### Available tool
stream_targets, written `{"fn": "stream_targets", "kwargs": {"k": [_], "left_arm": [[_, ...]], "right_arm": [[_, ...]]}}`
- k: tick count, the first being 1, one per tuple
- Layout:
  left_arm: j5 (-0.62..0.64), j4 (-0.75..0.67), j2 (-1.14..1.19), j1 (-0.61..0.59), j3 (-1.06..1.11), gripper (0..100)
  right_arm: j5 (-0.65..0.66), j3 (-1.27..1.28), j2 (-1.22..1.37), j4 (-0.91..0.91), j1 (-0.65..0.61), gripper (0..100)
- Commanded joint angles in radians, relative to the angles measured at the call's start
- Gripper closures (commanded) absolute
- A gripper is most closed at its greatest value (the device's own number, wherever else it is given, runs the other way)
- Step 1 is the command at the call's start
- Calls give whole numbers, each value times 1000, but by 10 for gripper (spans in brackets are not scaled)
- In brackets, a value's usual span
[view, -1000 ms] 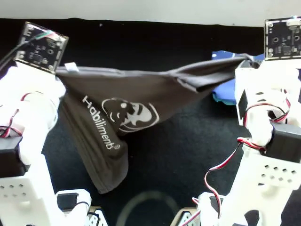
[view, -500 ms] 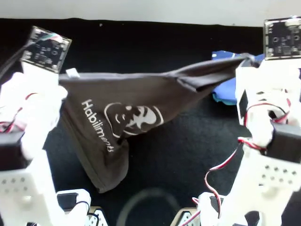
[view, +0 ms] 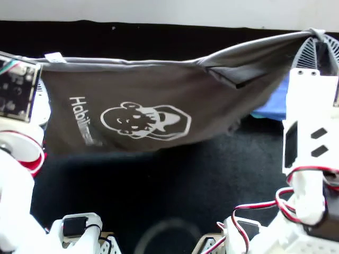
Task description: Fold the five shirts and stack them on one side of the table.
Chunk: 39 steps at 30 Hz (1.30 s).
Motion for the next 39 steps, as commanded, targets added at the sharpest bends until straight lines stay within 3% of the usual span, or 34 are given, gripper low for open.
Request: {"fn": "stream_targets", "kwargs": {"k": [1, 16, 29, 39], "left_arm": [[2, -15, 1, -8, -24, 991], [2, -2, -5, -16, 216, 991], [2, -20, -334, -15, 228, 991], [2, -46, -358, -15, 375, 991]], "right_arm": [[11, -58, -16, -19, 15, 992], [103, -214, -16, -25, 15, 992], [97, -334, -16, -22, 94, 992], [97, -377, -18, -19, 94, 992]]}}
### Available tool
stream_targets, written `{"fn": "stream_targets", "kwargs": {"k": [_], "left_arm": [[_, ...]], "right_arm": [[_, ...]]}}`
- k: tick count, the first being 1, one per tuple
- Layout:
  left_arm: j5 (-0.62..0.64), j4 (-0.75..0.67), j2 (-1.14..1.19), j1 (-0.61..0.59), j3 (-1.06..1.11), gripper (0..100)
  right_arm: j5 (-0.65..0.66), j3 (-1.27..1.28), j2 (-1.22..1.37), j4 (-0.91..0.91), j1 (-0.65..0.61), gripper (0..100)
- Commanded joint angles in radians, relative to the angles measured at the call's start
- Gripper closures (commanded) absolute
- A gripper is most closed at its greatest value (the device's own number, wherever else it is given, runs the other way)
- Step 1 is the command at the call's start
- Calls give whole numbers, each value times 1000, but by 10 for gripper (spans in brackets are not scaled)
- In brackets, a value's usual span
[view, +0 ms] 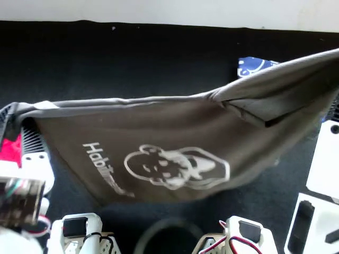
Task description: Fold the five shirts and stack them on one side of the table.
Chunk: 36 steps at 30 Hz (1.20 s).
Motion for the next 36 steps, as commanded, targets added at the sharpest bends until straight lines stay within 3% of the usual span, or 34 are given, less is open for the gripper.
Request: {"fn": "stream_targets", "kwargs": {"k": [1, 6, 21, 31, 36], "left_arm": [[2, -25, -1, -13, 68, 991], [5, -81, -2, -13, 88, 991], [6, -72, -2, -15, -58, 992], [6, -72, -2, -93, -71, 992], [6, -69, 5, -93, 36, 992]], "right_arm": [[6, -19, 1, -19, 16, 992], [6, -24, 1, -18, 18, 992], [9, -18, -147, 28, 16, 992], [6, -15, -154, 30, 13, 992], [5, 165, -136, 25, 12, 992]]}}
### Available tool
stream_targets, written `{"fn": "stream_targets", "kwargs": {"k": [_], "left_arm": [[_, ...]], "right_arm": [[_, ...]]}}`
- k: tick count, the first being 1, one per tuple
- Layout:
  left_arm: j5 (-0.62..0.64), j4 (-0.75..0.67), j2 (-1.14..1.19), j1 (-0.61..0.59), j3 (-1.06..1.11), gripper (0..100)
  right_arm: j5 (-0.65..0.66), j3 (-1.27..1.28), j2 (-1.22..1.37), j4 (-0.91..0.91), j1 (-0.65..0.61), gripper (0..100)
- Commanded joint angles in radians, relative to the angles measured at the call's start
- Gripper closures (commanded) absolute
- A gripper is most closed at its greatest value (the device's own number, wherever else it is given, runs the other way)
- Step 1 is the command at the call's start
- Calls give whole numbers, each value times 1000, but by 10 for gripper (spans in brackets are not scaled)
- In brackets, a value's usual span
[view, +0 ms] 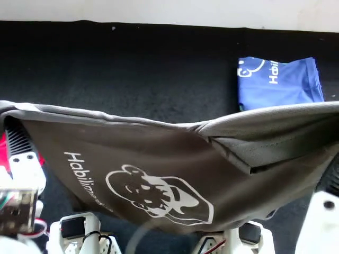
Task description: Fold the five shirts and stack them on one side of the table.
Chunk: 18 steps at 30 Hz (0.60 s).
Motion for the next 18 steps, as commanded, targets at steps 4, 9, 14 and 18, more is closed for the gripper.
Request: {"fn": "stream_targets", "kwargs": {"k": [4, 9, 14, 18], "left_arm": [[6, -18, 8, -7, 226, 992], [3, -209, 10, -10, 486, 992], [3, -373, 38, -5, 613, 992], [5, -459, 220, -5, 539, 992]], "right_arm": [[5, 349, 54, -24, -19, 992], [9, 664, 59, -143, -99, 992], [11, 914, 61, -361, -133, 992], [12, 1004, 76, -513, -133, 992]]}}
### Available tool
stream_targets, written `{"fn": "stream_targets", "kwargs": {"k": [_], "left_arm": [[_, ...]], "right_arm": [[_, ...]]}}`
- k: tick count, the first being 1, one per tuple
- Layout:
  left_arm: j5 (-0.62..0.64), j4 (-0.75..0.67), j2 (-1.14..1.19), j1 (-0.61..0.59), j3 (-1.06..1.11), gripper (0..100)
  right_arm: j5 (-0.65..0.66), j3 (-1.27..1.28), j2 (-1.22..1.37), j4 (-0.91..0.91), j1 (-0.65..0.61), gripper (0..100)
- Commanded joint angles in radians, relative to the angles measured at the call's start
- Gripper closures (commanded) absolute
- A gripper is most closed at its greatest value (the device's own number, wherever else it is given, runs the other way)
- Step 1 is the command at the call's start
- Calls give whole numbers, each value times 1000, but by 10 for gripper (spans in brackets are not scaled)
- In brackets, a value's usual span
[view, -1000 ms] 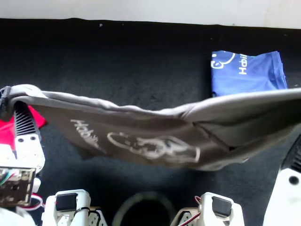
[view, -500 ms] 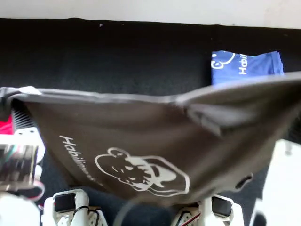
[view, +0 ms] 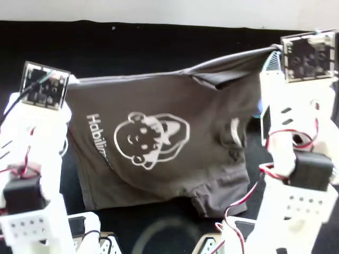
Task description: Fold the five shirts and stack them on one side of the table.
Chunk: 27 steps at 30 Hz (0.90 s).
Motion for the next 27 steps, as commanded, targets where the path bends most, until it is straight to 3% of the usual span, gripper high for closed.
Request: {"fn": "stream_targets", "kwargs": {"k": [1, 7, 14, 27], "left_arm": [[2, -68, 174, -5, -102, 992], [3, -55, 536, -5, -438, 992], [3, 32, 865, 1, -748, 992], [3, 32, 1161, 33, -753, 992]], "right_arm": [[12, 42, 35, -130, -2, 992], [8, -125, 246, -142, -2, 992], [6, -390, 529, -12, -64, 992], [5, -524, 849, 188, -166, 992]]}}
